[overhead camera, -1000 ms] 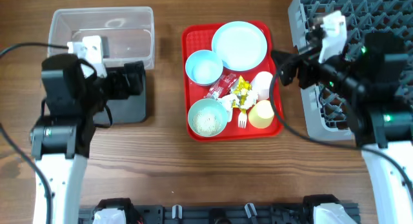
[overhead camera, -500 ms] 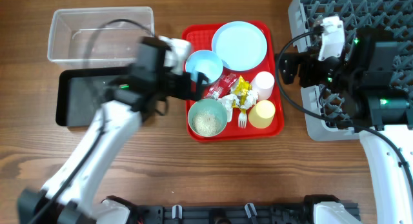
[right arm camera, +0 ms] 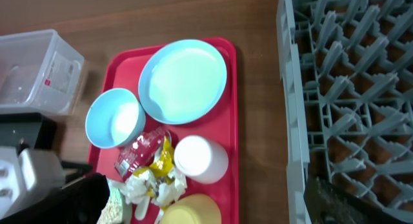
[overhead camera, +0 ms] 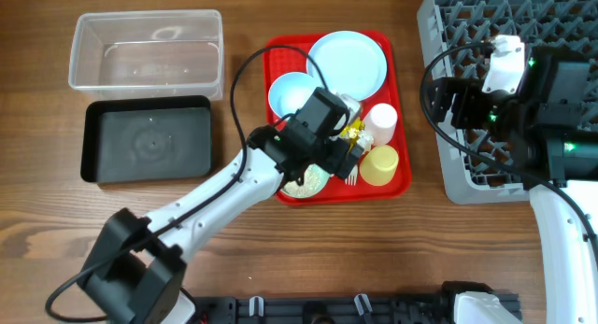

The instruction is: Sort waste into correct bins and load items into the dishwasher rack

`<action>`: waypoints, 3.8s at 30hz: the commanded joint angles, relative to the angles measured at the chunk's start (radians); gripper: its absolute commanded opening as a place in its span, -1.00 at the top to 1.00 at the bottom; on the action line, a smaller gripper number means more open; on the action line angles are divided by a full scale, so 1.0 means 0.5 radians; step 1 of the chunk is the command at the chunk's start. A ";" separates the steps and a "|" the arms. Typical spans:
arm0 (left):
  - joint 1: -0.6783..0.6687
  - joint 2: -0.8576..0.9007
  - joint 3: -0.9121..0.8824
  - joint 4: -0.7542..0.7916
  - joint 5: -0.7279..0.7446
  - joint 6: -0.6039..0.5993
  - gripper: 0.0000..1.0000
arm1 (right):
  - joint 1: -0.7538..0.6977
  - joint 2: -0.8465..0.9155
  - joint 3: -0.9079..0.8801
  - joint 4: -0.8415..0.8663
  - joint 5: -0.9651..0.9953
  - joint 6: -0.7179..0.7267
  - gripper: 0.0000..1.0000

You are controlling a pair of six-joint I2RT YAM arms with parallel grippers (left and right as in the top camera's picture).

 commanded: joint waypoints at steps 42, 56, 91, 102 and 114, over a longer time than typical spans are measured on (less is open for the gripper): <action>0.114 0.361 0.051 0.273 -0.047 0.132 0.92 | -0.006 -0.005 0.033 -0.125 0.036 0.008 -0.99; 0.215 -0.218 0.088 0.035 -0.134 0.131 0.92 | -0.006 -0.005 0.033 -0.124 0.035 0.008 -1.00; 0.910 -0.227 0.088 0.425 0.266 0.049 -0.95 | -0.006 -0.004 0.031 -0.094 0.034 0.060 -0.99; 0.173 0.276 0.088 0.203 0.147 0.134 -0.99 | -0.006 -0.004 0.031 -0.179 0.074 0.059 -1.00; 0.113 0.476 0.083 0.167 0.148 0.134 -0.16 | -0.006 -0.004 0.031 -0.201 0.095 0.056 -0.99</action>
